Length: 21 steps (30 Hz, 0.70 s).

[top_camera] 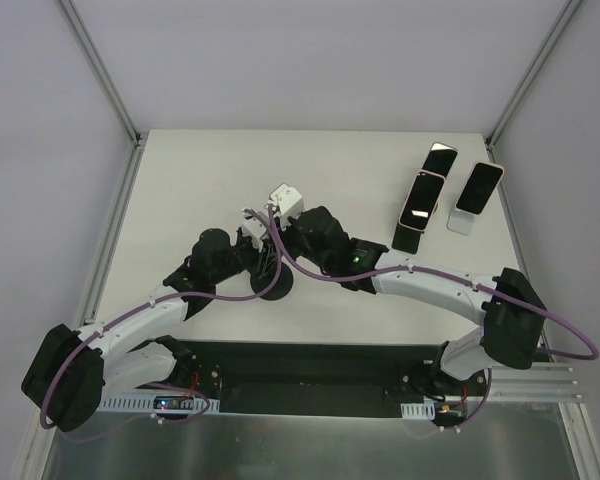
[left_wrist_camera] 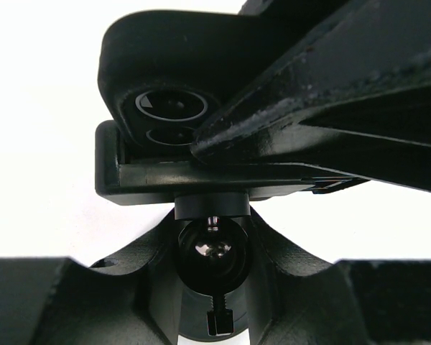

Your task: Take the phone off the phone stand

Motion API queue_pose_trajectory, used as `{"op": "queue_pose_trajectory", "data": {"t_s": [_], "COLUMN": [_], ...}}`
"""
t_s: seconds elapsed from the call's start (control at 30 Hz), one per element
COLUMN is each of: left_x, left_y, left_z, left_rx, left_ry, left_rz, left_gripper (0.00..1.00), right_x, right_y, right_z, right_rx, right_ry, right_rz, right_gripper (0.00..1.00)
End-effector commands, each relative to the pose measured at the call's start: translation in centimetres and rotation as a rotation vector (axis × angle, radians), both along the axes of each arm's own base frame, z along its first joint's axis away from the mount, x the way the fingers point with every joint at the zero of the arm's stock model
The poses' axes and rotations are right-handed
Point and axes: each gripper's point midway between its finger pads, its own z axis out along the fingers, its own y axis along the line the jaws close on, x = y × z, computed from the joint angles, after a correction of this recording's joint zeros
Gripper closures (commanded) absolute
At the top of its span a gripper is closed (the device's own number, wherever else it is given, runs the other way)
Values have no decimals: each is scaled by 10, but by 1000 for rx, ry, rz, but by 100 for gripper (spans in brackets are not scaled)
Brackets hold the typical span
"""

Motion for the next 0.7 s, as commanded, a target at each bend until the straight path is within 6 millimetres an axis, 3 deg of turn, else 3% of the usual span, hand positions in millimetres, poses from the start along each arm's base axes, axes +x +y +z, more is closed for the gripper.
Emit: {"op": "queue_pose_trajectory", "data": {"t_s": [0.0, 0.13, 0.47, 0.63, 0.67], "left_x": [-2, -4, -6, -4, 0], "left_y": [-5, -6, -7, -5, -2], "left_z": [15, 16, 16, 16, 16], "left_rx": [-52, -58, -63, -62, -61], "left_ry": [-42, -38, -34, -35, -31], "left_rz": [-32, -39, -50, -29, 2], "left_gripper": [100, 100, 100, 100, 100], "right_x": [17, 23, 29, 20, 18], "right_y": [-16, -13, -7, -4, -5], "right_z": [14, 18, 18, 11, 7], "right_rx": [9, 33, 33, 11, -2], "right_ry": [-58, -77, -83, -57, -48], "right_rz": [-91, -107, -92, -41, -32], "right_gripper": [82, 69, 69, 86, 97]}}
